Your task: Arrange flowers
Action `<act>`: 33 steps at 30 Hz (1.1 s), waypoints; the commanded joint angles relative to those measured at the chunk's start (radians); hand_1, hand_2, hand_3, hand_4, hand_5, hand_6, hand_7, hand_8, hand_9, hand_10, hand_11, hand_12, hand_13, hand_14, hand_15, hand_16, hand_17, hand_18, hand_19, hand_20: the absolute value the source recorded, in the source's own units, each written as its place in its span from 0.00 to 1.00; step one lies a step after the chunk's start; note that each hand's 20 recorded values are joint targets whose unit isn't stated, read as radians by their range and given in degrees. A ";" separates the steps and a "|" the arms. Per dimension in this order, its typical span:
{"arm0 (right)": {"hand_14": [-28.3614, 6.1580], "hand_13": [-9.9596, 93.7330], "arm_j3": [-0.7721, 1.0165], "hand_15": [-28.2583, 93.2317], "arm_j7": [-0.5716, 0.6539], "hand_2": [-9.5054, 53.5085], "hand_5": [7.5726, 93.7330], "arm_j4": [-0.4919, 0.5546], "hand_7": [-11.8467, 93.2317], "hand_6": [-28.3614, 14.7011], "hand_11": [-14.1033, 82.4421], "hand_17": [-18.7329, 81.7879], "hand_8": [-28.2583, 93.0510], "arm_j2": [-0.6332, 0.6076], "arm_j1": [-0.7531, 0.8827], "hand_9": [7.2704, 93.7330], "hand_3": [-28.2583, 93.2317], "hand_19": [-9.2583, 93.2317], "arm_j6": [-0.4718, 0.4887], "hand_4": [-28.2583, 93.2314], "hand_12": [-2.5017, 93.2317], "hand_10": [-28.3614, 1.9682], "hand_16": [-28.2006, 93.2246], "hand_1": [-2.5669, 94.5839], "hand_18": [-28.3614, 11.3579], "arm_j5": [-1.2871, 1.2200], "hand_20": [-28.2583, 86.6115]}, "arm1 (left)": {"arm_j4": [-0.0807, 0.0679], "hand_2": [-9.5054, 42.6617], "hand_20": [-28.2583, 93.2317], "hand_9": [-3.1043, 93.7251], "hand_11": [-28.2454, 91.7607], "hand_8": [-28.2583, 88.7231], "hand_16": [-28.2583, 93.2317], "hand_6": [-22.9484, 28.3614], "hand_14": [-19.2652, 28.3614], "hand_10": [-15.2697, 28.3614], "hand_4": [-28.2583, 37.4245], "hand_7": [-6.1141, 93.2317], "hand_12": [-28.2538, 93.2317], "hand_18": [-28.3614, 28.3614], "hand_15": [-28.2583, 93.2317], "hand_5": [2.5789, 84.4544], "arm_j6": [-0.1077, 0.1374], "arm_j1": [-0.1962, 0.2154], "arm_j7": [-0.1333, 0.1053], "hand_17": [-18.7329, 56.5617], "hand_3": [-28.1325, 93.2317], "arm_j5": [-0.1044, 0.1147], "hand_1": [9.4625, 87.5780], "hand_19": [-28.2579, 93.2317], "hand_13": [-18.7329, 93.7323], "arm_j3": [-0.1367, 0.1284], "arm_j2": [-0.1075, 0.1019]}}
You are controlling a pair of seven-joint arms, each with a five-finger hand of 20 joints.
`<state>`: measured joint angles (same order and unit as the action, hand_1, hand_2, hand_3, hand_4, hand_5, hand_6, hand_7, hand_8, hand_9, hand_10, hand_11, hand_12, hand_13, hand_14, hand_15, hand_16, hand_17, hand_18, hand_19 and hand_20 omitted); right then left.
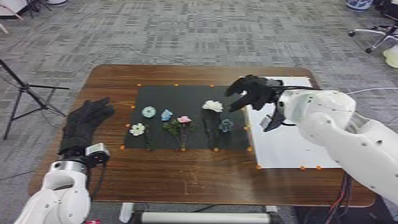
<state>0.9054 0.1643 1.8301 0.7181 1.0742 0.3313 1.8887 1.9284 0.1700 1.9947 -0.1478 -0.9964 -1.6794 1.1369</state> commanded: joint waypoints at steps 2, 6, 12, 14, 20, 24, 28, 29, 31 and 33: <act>0.31 0.56 0.610 0.40 -0.078 0.13 0.49 0.159 0.20 0.60 0.21 0.39 0.18 0.143 0.475 0.46 0.77 0.52 -0.256 0.12 0.19 0.38 0.45 0.25 0.22 -0.535 0.60 | 0.038 0.44 0.38 0.55 0.43 0.18 0.23 0.53 0.80 0.70 0.00 0.20 0.34 0.75 0.45 0.61 -0.018 0.022 -0.033 0.31 0.78 -0.004 0.17 0.36 0.50 -0.021 0.004; 0.31 0.45 0.703 0.31 -0.160 0.17 0.45 0.216 0.18 0.61 0.20 0.36 0.18 0.321 0.624 0.42 0.78 0.33 -0.319 0.12 0.18 0.40 0.44 0.20 0.28 -0.754 0.52 | 0.061 0.44 0.38 0.55 0.43 0.18 0.23 0.52 0.80 0.71 0.00 0.20 0.34 0.74 0.45 0.61 -0.007 0.050 -0.081 0.32 0.78 -0.014 0.17 0.36 0.50 -0.024 0.013; 0.38 0.35 0.726 0.26 -0.305 0.22 0.35 0.264 0.15 0.62 0.17 0.32 0.19 0.476 0.780 0.34 0.79 0.20 -0.369 0.11 0.15 0.44 0.40 0.13 0.33 -0.872 0.46 | 0.082 0.43 0.37 0.56 0.43 0.18 0.23 0.52 0.80 0.71 0.00 0.20 0.34 0.72 0.45 0.63 -0.008 0.056 -0.139 0.33 0.78 -0.049 0.18 0.34 0.51 -0.003 0.019; 0.43 0.32 0.739 0.25 -0.316 0.22 0.33 0.269 0.14 0.63 0.17 0.30 0.18 0.497 0.816 0.31 0.79 0.19 -0.338 0.11 0.14 0.45 0.38 0.11 0.34 -0.860 0.45 | 0.090 0.43 0.37 0.56 0.43 0.18 0.23 0.52 0.79 0.71 0.00 0.20 0.34 0.71 0.44 0.63 -0.013 0.058 -0.159 0.34 0.78 -0.075 0.18 0.33 0.52 -0.003 0.022; 0.46 0.30 0.761 0.24 -0.334 0.23 0.32 0.283 0.15 0.63 0.17 0.29 0.18 0.514 0.888 0.30 0.81 0.17 -0.319 0.10 0.13 0.46 0.36 0.08 0.36 -0.852 0.44 | 0.111 0.43 0.37 0.57 0.43 0.18 0.23 0.52 0.78 0.71 0.00 0.20 0.34 0.70 0.43 0.63 -0.010 0.066 -0.204 0.34 0.79 -0.097 0.18 0.32 0.52 0.002 0.024; 0.45 0.30 0.767 0.24 -0.330 0.23 0.32 0.292 0.15 0.63 0.17 0.28 0.18 0.521 0.913 0.31 0.81 0.18 -0.315 0.10 0.13 0.46 0.36 0.08 0.36 -0.839 0.44 | 0.118 0.42 0.37 0.57 0.43 0.18 0.22 0.52 0.77 0.71 0.00 0.20 0.34 0.70 0.40 0.63 -0.017 0.084 -0.221 0.35 0.79 -0.108 0.17 0.31 0.52 -0.005 0.027; 0.44 0.31 0.769 0.25 -0.328 0.23 0.33 0.292 0.15 0.63 0.18 0.29 0.18 0.528 0.929 0.32 0.82 0.18 -0.292 0.10 0.13 0.46 0.36 0.09 0.35 -0.788 0.44 | 0.118 0.41 0.37 0.57 0.43 0.18 0.23 0.52 0.76 0.71 0.00 0.20 0.34 0.69 0.40 0.64 -0.027 0.089 -0.230 0.35 0.80 -0.110 0.18 0.31 0.51 -0.002 0.029; 0.43 0.31 0.769 0.25 -0.329 0.23 0.33 0.292 0.15 0.63 0.18 0.29 0.18 0.529 0.932 0.32 0.82 0.18 -0.285 0.10 0.13 0.46 0.36 0.09 0.34 -0.786 0.44 | 0.117 0.41 0.37 0.57 0.43 0.18 0.23 0.52 0.76 0.71 0.00 0.20 0.34 0.69 0.40 0.63 -0.031 0.089 -0.233 0.35 0.80 -0.111 0.18 0.30 0.51 0.001 0.031; 0.42 0.32 0.765 0.26 -0.327 0.23 0.33 0.290 0.15 0.63 0.18 0.29 0.18 0.529 0.937 0.33 0.82 0.18 -0.281 0.10 0.13 0.46 0.36 0.09 0.33 -0.793 0.44 | 0.119 0.40 0.37 0.57 0.43 0.18 0.23 0.52 0.76 0.70 0.00 0.20 0.34 0.69 0.40 0.63 -0.037 0.092 -0.235 0.35 0.80 -0.113 0.18 0.30 0.51 0.006 0.033; 0.41 0.32 0.763 0.26 -0.329 0.23 0.33 0.288 0.15 0.63 0.18 0.29 0.18 0.529 0.938 0.33 0.82 0.19 -0.272 0.10 0.13 0.46 0.36 0.09 0.32 -0.791 0.44 | 0.121 0.40 0.37 0.57 0.43 0.18 0.23 0.52 0.76 0.70 0.00 0.20 0.34 0.69 0.40 0.63 -0.040 0.098 -0.239 0.35 0.80 -0.124 0.18 0.30 0.51 0.005 0.039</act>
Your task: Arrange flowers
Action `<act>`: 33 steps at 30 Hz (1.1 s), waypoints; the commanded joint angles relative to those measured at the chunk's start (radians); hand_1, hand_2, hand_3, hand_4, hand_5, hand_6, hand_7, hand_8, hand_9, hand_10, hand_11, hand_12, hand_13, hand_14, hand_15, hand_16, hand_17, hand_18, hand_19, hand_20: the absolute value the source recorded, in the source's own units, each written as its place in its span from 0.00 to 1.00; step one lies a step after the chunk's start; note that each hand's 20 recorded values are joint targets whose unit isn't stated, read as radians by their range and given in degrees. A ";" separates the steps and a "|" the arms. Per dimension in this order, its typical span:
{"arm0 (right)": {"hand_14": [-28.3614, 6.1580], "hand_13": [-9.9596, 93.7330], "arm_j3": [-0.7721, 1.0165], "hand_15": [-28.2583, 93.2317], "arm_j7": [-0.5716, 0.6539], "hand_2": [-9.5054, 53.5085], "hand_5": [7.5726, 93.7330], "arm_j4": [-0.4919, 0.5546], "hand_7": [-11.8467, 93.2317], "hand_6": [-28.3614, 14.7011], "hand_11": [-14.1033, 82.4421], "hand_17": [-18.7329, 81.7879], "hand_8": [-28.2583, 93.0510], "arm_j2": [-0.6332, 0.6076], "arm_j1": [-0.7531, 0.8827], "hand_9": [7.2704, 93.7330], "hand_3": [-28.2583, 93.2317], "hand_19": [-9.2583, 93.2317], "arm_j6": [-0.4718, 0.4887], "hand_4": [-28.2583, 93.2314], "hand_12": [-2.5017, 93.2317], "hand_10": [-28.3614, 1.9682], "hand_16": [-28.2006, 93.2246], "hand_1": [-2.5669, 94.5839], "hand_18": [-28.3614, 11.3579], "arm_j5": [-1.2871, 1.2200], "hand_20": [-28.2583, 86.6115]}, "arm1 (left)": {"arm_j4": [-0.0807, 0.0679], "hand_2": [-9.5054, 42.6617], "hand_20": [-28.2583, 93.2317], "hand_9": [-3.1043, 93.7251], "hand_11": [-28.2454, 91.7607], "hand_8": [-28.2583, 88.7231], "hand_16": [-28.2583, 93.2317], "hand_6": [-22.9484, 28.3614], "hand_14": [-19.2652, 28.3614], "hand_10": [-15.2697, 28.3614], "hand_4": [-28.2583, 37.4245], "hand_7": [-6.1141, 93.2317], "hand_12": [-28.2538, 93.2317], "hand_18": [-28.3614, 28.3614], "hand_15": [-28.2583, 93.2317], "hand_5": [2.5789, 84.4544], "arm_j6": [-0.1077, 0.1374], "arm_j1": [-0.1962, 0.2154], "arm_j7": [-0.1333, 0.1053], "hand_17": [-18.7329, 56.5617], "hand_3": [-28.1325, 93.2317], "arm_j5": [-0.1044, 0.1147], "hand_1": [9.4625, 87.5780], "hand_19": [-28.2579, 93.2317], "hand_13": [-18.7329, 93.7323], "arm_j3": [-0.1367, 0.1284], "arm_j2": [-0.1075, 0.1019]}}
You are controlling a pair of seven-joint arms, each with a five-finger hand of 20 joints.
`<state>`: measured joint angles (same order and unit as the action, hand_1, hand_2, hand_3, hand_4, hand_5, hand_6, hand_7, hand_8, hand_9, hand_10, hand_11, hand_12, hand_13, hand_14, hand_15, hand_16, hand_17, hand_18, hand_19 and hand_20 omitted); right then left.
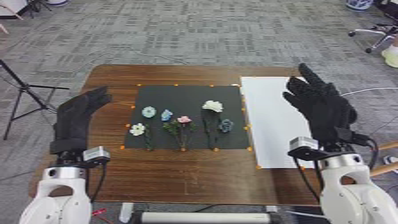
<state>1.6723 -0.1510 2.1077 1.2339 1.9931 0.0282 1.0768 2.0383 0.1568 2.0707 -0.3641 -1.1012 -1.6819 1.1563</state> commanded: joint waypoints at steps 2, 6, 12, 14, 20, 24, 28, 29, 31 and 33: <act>0.40 0.32 -0.003 0.26 -0.017 0.23 0.34 0.007 0.15 0.63 0.18 0.30 0.18 0.013 0.016 0.33 0.82 0.19 0.039 0.10 0.14 0.46 0.36 0.09 0.31 0.027 0.44 | 0.011 0.40 0.37 0.57 0.43 0.18 0.23 0.52 0.76 0.70 0.00 0.20 0.34 0.69 0.40 0.63 -0.020 0.022 -0.031 0.35 0.80 -0.024 0.18 0.30 0.51 0.011 0.026; 0.39 0.33 -0.006 0.27 -0.025 0.23 0.35 0.002 0.16 0.63 0.18 0.30 0.18 0.010 0.007 0.34 0.82 0.19 0.035 0.10 0.14 0.46 0.36 0.09 0.30 0.018 0.44 | 0.000 0.39 0.37 0.57 0.43 0.18 0.23 0.51 0.76 0.70 0.00 0.20 0.34 0.70 0.40 0.63 -0.024 0.007 -0.045 0.35 0.80 -0.021 0.18 0.31 0.51 0.022 0.016; 0.39 0.39 -0.036 0.29 -0.091 0.20 0.43 -0.014 0.18 0.63 0.20 0.34 0.18 0.004 -0.002 0.42 0.83 0.20 0.004 0.10 0.15 0.46 0.36 0.10 0.28 0.040 0.45 | -0.015 0.34 0.38 0.57 0.43 0.18 0.24 0.51 0.78 0.70 0.00 0.20 0.34 0.72 0.41 0.63 -0.053 0.002 -0.066 0.34 0.81 -0.028 0.20 0.32 0.51 0.025 0.023; 0.39 0.39 -0.037 0.29 -0.098 0.20 0.44 -0.014 0.18 0.63 0.20 0.34 0.18 0.013 -0.001 0.42 0.84 0.19 -0.003 0.10 0.15 0.46 0.36 0.10 0.28 0.047 0.45 | -0.021 0.32 0.38 0.57 0.43 0.18 0.25 0.51 0.78 0.69 0.01 0.21 0.34 0.73 0.42 0.63 -0.040 -0.005 -0.080 0.34 0.81 -0.024 0.20 0.32 0.52 0.036 0.019; 0.37 0.41 -0.041 0.31 -0.089 0.20 0.46 -0.016 0.20 0.63 0.20 0.35 0.18 0.009 0.006 0.44 0.84 0.20 0.012 0.10 0.15 0.46 0.36 0.11 0.28 0.044 0.45 | -0.035 0.24 0.61 0.63 0.61 0.19 0.26 0.52 0.77 0.69 0.11 0.32 0.44 0.78 0.74 0.68 -0.020 -0.013 -0.145 0.37 0.79 -0.070 0.26 0.62 0.57 0.045 0.015; 0.36 0.42 -0.041 0.32 -0.088 0.19 0.47 -0.018 0.20 0.62 0.21 0.35 0.18 0.012 0.007 0.45 0.84 0.20 0.004 0.10 0.16 0.46 0.36 0.11 0.27 0.043 0.46 | -0.051 0.17 0.73 0.60 0.68 0.37 0.28 0.55 0.76 0.69 0.26 0.48 0.49 0.78 0.83 0.64 -0.028 -0.041 -0.174 0.39 0.75 -0.060 0.42 0.69 0.55 0.054 0.011; 0.36 0.43 -0.044 0.32 -0.085 0.18 0.48 -0.025 0.20 0.63 0.21 0.35 0.18 0.008 0.001 0.45 0.84 0.20 0.008 0.10 0.16 0.46 0.37 0.12 0.27 0.048 0.46 | -0.058 0.14 0.72 0.61 0.55 0.36 0.34 0.55 0.75 0.69 0.48 0.55 0.62 0.76 0.81 0.61 -0.030 -0.053 -0.185 0.44 0.73 -0.085 0.59 0.69 0.55 0.057 0.006; 0.36 0.43 -0.045 0.32 -0.082 0.18 0.48 -0.026 0.21 0.62 0.21 0.35 0.18 0.007 0.002 0.45 0.84 0.20 0.008 0.10 0.16 0.46 0.37 0.12 0.28 0.047 0.46 | -0.058 0.14 0.72 0.61 0.55 0.36 0.36 0.54 0.75 0.69 0.49 0.56 0.62 0.76 0.80 0.61 -0.029 -0.052 -0.186 0.45 0.73 -0.084 0.61 0.69 0.56 0.058 0.007; 0.36 0.43 -0.043 0.32 -0.081 0.18 0.48 -0.024 0.21 0.62 0.21 0.35 0.17 0.008 0.007 0.46 0.84 0.20 0.014 0.10 0.17 0.46 0.37 0.12 0.28 0.051 0.46 | -0.057 0.15 0.73 0.61 0.55 0.36 0.40 0.54 0.77 0.69 0.52 0.58 0.62 0.76 0.78 0.61 -0.028 -0.055 -0.184 0.47 0.73 -0.081 0.64 0.71 0.56 0.059 0.007; 0.36 0.43 -0.040 0.32 -0.083 0.18 0.48 -0.025 0.21 0.62 0.21 0.35 0.17 0.007 0.008 0.46 0.84 0.20 0.017 0.10 0.17 0.46 0.37 0.12 0.28 0.061 0.46 | -0.054 0.16 0.75 0.61 0.55 0.37 0.42 0.54 0.79 0.70 0.56 0.61 0.63 0.77 0.78 0.60 -0.044 -0.058 -0.173 0.48 0.73 -0.094 0.67 0.73 0.56 0.053 0.010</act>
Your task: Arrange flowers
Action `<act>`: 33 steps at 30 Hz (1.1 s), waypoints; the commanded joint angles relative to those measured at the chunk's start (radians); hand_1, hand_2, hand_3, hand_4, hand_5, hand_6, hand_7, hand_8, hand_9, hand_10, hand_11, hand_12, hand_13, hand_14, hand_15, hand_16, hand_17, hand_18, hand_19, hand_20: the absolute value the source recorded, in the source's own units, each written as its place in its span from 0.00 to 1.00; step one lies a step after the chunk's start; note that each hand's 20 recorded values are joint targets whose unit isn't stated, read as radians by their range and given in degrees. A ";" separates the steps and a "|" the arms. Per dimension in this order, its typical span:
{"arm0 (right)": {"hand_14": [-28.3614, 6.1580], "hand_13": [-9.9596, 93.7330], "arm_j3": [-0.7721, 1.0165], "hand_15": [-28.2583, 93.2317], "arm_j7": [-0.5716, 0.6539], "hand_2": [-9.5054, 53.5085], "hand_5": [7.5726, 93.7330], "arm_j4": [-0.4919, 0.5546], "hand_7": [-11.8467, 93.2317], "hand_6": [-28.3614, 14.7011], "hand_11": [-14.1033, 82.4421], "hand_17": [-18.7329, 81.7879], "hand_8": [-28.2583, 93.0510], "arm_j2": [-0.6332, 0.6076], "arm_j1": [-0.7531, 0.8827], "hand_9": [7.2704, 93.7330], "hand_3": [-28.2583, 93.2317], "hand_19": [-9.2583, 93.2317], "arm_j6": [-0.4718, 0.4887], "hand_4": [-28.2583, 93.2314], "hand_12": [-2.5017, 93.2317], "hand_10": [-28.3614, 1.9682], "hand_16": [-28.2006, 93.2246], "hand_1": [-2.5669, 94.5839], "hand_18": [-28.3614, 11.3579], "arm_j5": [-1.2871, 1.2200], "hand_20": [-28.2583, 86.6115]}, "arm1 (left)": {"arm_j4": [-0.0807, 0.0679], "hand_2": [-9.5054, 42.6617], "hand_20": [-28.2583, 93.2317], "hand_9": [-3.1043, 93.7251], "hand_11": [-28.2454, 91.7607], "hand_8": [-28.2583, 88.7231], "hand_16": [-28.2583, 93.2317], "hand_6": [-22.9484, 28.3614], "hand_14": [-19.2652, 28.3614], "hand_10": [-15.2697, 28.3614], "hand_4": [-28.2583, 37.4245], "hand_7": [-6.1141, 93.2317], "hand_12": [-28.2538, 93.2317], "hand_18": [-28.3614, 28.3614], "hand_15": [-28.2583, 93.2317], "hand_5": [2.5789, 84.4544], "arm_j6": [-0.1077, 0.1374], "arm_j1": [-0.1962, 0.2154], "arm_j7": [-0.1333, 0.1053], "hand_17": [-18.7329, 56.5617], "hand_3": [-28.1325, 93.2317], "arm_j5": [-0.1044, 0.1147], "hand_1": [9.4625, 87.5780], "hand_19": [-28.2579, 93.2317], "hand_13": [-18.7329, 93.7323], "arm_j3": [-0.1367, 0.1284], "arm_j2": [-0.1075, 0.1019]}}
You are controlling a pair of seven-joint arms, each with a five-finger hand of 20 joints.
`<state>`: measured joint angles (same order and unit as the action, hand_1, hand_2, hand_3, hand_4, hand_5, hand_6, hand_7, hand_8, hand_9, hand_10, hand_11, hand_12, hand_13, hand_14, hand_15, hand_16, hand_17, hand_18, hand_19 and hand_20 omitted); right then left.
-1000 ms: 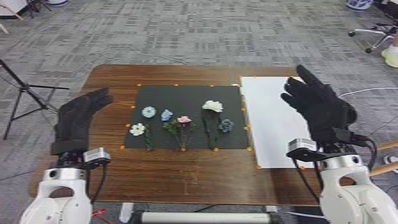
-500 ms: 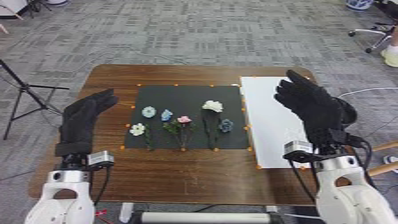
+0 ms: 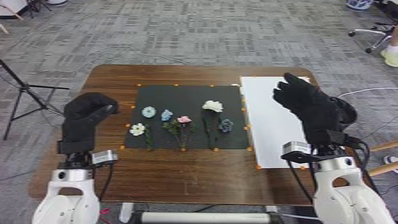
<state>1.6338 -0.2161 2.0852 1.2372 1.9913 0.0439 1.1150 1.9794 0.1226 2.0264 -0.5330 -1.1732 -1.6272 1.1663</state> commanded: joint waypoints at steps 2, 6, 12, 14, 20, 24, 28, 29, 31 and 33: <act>0.35 0.43 -0.003 0.32 -0.022 0.18 0.48 -0.004 0.21 0.62 0.21 0.35 0.17 0.005 0.010 0.46 0.84 0.20 -0.006 0.10 0.17 0.46 0.37 0.12 0.27 0.029 0.46 | 0.003 0.18 0.77 0.61 0.56 0.43 0.45 0.53 0.80 0.70 0.60 0.66 0.66 0.77 0.80 0.58 0.011 -0.025 -0.016 0.47 0.72 -0.040 0.69 0.75 0.56 0.007 -0.003; 0.35 0.45 -0.013 0.33 -0.018 0.18 0.49 -0.003 0.21 0.62 0.21 0.35 0.17 0.002 0.012 0.47 0.84 0.21 -0.002 0.10 0.17 0.45 0.38 0.13 0.27 0.025 0.47 | 0.014 0.15 0.86 0.53 0.62 0.54 0.57 0.48 0.82 0.68 0.58 0.82 0.78 0.81 0.87 0.48 0.039 -0.026 -0.017 0.46 0.71 -0.059 0.71 0.79 0.54 0.001 -0.006; 0.35 0.46 -0.018 0.33 -0.018 0.18 0.49 0.002 0.21 0.63 0.21 0.35 0.17 0.001 0.028 0.48 0.84 0.21 0.000 0.10 0.18 0.45 0.39 0.13 0.27 0.059 0.47 | 0.034 0.01 0.96 0.66 0.86 0.68 0.78 0.23 0.75 0.60 0.60 0.92 0.85 0.90 1.00 0.59 0.070 -0.012 0.003 0.64 0.69 -0.032 0.69 0.99 0.72 -0.024 0.013; 0.35 0.47 -0.029 0.34 -0.027 0.18 0.49 0.002 0.21 0.63 0.21 0.36 0.17 -0.003 0.024 0.49 0.84 0.21 -0.019 0.10 0.18 0.45 0.39 0.13 0.27 0.042 0.47 | 0.029 0.00 0.99 0.78 0.89 0.77 0.79 0.21 0.72 0.58 0.65 0.89 0.84 0.96 1.00 0.68 0.041 -0.022 0.001 0.86 0.68 -0.048 0.67 1.00 0.85 -0.037 0.020; 0.35 0.49 -0.038 0.34 -0.017 0.18 0.50 0.006 0.22 0.63 0.22 0.36 0.17 -0.001 0.034 0.50 0.84 0.23 -0.014 0.10 0.19 0.45 0.41 0.13 0.26 0.048 0.49 | 0.035 0.00 1.00 0.86 0.88 0.84 0.81 0.20 0.75 0.59 0.74 0.88 0.86 1.00 1.00 0.72 0.023 -0.023 0.005 0.94 0.68 -0.092 0.68 1.00 0.90 -0.045 0.028; 0.35 0.50 -0.043 0.35 -0.018 0.17 0.50 0.007 0.22 0.63 0.22 0.36 0.17 -0.002 0.034 0.51 0.84 0.24 -0.010 0.11 0.20 0.45 0.42 0.13 0.26 0.044 0.49 | 0.039 0.00 1.00 0.86 0.88 0.86 0.81 0.20 0.75 0.59 0.75 0.88 0.87 1.00 1.00 0.72 0.034 -0.014 0.010 0.94 0.68 -0.086 0.67 1.00 0.90 -0.048 0.038; 0.35 0.50 -0.050 0.35 -0.027 0.17 0.50 0.008 0.22 0.63 0.22 0.36 0.17 0.001 0.018 0.51 0.85 0.24 -0.020 0.10 0.20 0.44 0.43 0.14 0.26 0.034 0.49 | 0.039 0.00 1.00 0.86 0.88 0.86 0.81 0.20 0.75 0.59 0.75 0.87 0.87 1.00 1.00 0.72 0.027 -0.025 0.013 0.94 0.68 -0.090 0.67 1.00 0.90 -0.040 0.036; 0.34 0.50 -0.054 0.35 -0.023 0.17 0.50 0.007 0.22 0.63 0.22 0.36 0.17 -0.003 0.013 0.51 0.84 0.24 -0.017 0.10 0.20 0.44 0.43 0.14 0.26 0.025 0.49 | 0.041 0.00 1.00 0.86 0.88 0.86 0.81 0.20 0.75 0.59 0.75 0.87 0.87 1.00 1.00 0.72 0.024 -0.021 0.015 0.94 0.68 -0.097 0.67 1.00 0.90 -0.043 0.038; 0.34 0.51 -0.057 0.35 -0.014 0.17 0.50 0.008 0.22 0.63 0.22 0.36 0.17 -0.003 0.018 0.51 0.84 0.25 -0.007 0.10 0.20 0.44 0.43 0.14 0.26 0.027 0.49 | 0.049 0.00 1.00 0.86 0.88 0.87 0.81 0.20 0.75 0.59 0.75 0.87 0.87 1.00 1.00 0.72 0.026 -0.004 0.018 0.94 0.69 -0.098 0.67 1.00 0.90 -0.050 0.046; 0.34 0.51 -0.056 0.35 -0.010 0.17 0.50 0.012 0.22 0.63 0.22 0.35 0.17 0.003 0.031 0.51 0.84 0.25 -0.001 0.10 0.20 0.44 0.44 0.14 0.25 0.040 0.50 | 0.054 0.00 1.00 0.86 0.88 0.87 0.81 0.20 0.74 0.59 0.75 0.87 0.87 1.00 1.00 0.72 0.030 0.007 0.023 0.94 0.69 -0.090 0.66 1.00 0.90 -0.056 0.054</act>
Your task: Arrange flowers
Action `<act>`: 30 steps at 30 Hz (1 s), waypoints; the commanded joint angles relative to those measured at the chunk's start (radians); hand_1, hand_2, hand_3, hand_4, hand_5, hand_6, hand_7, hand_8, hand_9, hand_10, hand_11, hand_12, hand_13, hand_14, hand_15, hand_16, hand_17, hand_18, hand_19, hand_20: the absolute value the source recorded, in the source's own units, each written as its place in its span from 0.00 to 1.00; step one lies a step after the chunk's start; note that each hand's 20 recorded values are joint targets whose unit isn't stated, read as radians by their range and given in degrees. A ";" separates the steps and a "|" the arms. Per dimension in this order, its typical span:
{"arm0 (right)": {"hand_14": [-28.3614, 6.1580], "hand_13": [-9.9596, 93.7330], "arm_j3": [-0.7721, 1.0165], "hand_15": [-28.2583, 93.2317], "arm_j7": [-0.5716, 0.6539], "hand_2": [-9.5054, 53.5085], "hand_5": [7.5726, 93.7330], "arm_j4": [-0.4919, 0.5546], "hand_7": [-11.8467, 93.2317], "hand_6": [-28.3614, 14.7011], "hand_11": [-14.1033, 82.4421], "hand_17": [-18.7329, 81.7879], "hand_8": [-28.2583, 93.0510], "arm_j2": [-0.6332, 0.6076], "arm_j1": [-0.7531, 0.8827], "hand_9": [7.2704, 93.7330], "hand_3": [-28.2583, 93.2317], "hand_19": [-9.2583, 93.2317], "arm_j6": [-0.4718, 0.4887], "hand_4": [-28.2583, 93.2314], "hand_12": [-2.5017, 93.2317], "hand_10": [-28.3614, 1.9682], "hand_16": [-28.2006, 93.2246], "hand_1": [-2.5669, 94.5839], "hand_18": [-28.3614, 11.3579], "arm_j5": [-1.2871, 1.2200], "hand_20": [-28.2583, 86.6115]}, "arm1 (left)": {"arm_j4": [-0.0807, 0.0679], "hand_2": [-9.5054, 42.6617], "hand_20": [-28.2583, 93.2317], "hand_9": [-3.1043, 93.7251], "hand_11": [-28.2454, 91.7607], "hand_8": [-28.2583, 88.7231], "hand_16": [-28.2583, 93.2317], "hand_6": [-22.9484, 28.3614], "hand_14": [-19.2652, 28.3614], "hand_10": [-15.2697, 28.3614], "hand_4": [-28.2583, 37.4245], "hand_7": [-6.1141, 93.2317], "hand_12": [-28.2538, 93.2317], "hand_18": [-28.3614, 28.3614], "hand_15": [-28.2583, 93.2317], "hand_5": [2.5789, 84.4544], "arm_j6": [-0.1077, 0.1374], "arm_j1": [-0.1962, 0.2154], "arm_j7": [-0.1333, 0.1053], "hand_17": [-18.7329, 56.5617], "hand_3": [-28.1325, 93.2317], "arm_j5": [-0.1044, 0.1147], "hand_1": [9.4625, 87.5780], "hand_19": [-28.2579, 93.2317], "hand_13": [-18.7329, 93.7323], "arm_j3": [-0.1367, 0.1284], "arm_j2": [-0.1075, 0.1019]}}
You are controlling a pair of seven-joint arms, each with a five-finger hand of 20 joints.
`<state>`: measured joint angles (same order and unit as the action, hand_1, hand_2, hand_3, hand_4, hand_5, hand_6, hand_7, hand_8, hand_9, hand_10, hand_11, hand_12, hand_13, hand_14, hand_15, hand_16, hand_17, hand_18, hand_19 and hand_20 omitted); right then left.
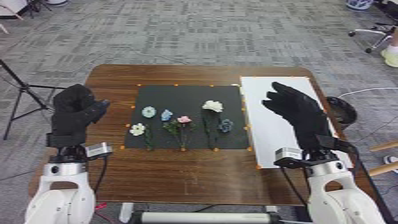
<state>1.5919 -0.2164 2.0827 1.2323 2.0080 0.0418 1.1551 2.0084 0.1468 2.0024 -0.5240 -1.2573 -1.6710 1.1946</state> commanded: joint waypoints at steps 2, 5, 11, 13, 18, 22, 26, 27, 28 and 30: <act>0.34 0.51 -0.010 0.35 -0.004 0.17 0.50 0.016 0.22 0.63 0.22 0.35 0.17 0.012 0.026 0.51 0.84 0.26 0.003 0.10 0.20 0.44 0.44 0.14 0.24 0.002 0.50 | 0.026 0.00 1.00 0.86 0.88 0.87 0.81 0.20 0.75 0.59 0.74 0.87 0.87 1.00 1.00 0.72 -0.004 0.037 0.022 0.94 0.69 -0.003 0.67 1.00 0.90 -0.018 0.035; 0.35 0.52 0.001 0.35 0.000 0.17 0.50 0.019 0.22 0.63 0.22 0.35 0.17 0.019 0.035 0.52 0.84 0.27 0.000 0.10 0.20 0.44 0.44 0.14 0.23 0.011 0.50 | 0.024 0.00 1.00 0.86 0.88 0.88 0.81 0.20 0.74 0.59 0.74 0.87 0.87 1.00 1.00 0.72 0.000 0.031 0.024 0.94 0.69 -0.050 0.67 1.00 0.90 -0.016 0.047; 0.35 0.53 0.026 0.35 0.003 0.17 0.50 0.031 0.22 0.63 0.22 0.35 0.17 0.016 0.044 0.52 0.84 0.27 -0.016 0.11 0.20 0.44 0.45 0.14 0.23 0.001 0.50 | 0.037 0.00 0.99 0.85 0.88 0.88 0.81 0.19 0.74 0.59 0.73 0.88 0.86 1.00 1.00 0.72 -0.002 0.063 0.036 0.93 0.69 -0.062 0.66 1.00 0.90 -0.025 0.068; 0.35 0.53 0.033 0.35 0.004 0.17 0.50 0.035 0.22 0.63 0.22 0.35 0.17 0.017 0.047 0.52 0.84 0.28 -0.020 0.11 0.20 0.44 0.45 0.14 0.23 -0.001 0.51 | 0.041 0.00 0.99 0.85 0.89 0.88 0.81 0.19 0.74 0.59 0.73 0.88 0.86 1.00 1.00 0.71 -0.001 0.072 0.041 0.93 0.69 -0.052 0.67 1.00 0.90 -0.031 0.077; 0.36 0.54 0.033 0.35 0.005 0.17 0.50 0.037 0.22 0.63 0.22 0.35 0.17 0.039 0.058 0.52 0.84 0.28 -0.036 0.11 0.20 0.45 0.45 0.14 0.23 -0.005 0.51 | 0.047 0.00 0.99 0.85 0.89 0.88 0.81 0.19 0.74 0.59 0.73 0.88 0.86 1.00 1.00 0.71 -0.003 0.076 0.045 0.93 0.69 -0.056 0.67 1.00 0.89 -0.038 0.080; 0.36 0.54 0.037 0.35 0.005 0.17 0.51 0.033 0.22 0.63 0.22 0.35 0.17 0.049 0.060 0.52 0.84 0.28 -0.017 0.11 0.20 0.45 0.45 0.14 0.23 0.029 0.51 | 0.047 0.00 0.99 0.85 0.89 0.88 0.81 0.19 0.74 0.59 0.72 0.88 0.86 1.00 1.00 0.71 -0.002 0.073 0.047 0.93 0.69 -0.053 0.67 1.00 0.89 -0.044 0.079; 0.36 0.54 0.046 0.35 0.000 0.17 0.51 0.036 0.22 0.63 0.22 0.35 0.17 0.050 0.062 0.52 0.84 0.29 -0.033 0.11 0.20 0.45 0.45 0.14 0.23 0.028 0.51 | 0.045 0.00 0.99 0.85 0.89 0.88 0.81 0.19 0.74 0.59 0.72 0.88 0.86 1.00 1.00 0.71 -0.008 0.069 0.052 0.93 0.69 -0.057 0.67 1.00 0.89 -0.043 0.080; 0.36 0.54 0.046 0.35 0.000 0.17 0.51 0.037 0.22 0.63 0.22 0.35 0.17 0.047 0.062 0.52 0.84 0.29 -0.038 0.11 0.20 0.45 0.45 0.14 0.23 0.020 0.51 | 0.045 0.00 0.99 0.85 0.89 0.88 0.81 0.19 0.74 0.59 0.72 0.88 0.86 1.00 1.00 0.71 -0.006 0.069 0.051 0.93 0.68 -0.055 0.67 1.00 0.89 -0.042 0.081; 0.36 0.54 0.047 0.35 0.001 0.17 0.51 0.037 0.22 0.63 0.22 0.35 0.17 0.047 0.062 0.52 0.84 0.29 -0.041 0.11 0.20 0.45 0.45 0.14 0.23 0.013 0.51 | 0.044 0.00 0.99 0.85 0.89 0.88 0.81 0.19 0.74 0.59 0.72 0.88 0.86 1.00 1.00 0.71 -0.007 0.068 0.053 0.93 0.69 -0.056 0.67 1.00 0.89 -0.041 0.082; 0.36 0.54 0.046 0.35 0.005 0.17 0.51 0.037 0.22 0.63 0.22 0.35 0.17 0.047 0.064 0.52 0.84 0.29 -0.044 0.11 0.21 0.45 0.45 0.14 0.22 0.010 0.51 | 0.042 0.00 0.99 0.85 0.89 0.88 0.81 0.19 0.74 0.59 0.72 0.88 0.86 1.00 1.00 0.71 -0.003 0.064 0.056 0.92 0.69 -0.056 0.67 1.00 0.89 -0.036 0.082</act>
<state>1.6357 -0.1993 2.1091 1.2731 2.0503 0.0270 1.1826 2.0468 0.1452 2.0685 -0.4810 -1.3183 -1.7107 1.2660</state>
